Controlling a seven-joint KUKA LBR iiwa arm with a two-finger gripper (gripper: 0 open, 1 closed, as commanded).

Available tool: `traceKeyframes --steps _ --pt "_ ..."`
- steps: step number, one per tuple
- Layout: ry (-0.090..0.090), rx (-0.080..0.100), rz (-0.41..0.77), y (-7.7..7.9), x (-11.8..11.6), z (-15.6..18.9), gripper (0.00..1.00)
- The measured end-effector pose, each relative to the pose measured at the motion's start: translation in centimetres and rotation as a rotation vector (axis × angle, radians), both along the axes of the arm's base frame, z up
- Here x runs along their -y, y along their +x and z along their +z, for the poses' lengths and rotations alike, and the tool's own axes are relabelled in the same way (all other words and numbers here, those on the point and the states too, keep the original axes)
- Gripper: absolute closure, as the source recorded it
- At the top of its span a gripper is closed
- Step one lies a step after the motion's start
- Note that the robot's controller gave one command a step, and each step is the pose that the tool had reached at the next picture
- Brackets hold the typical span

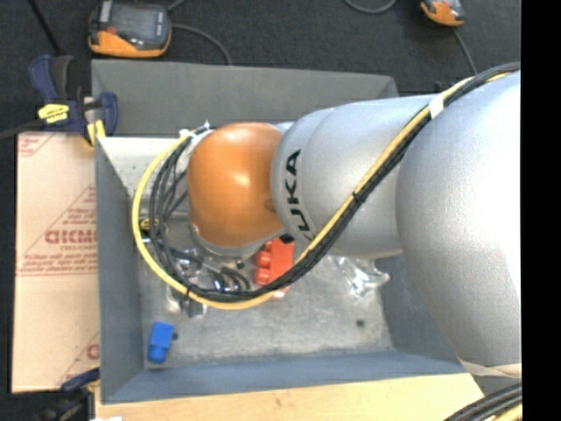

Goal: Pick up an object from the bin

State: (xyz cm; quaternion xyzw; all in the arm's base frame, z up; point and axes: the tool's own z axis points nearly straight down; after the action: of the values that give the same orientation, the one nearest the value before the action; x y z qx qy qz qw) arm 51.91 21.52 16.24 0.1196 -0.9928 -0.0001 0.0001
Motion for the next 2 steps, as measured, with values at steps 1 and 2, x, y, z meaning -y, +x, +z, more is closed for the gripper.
traceKeyframes --steps 1,2 --pt "0.002 0.002 -0.001 0.0 0.0 0.1 0.0" --pt "-0.004 -0.001 0.668 0.8 -1.6 -9.3 0.0"
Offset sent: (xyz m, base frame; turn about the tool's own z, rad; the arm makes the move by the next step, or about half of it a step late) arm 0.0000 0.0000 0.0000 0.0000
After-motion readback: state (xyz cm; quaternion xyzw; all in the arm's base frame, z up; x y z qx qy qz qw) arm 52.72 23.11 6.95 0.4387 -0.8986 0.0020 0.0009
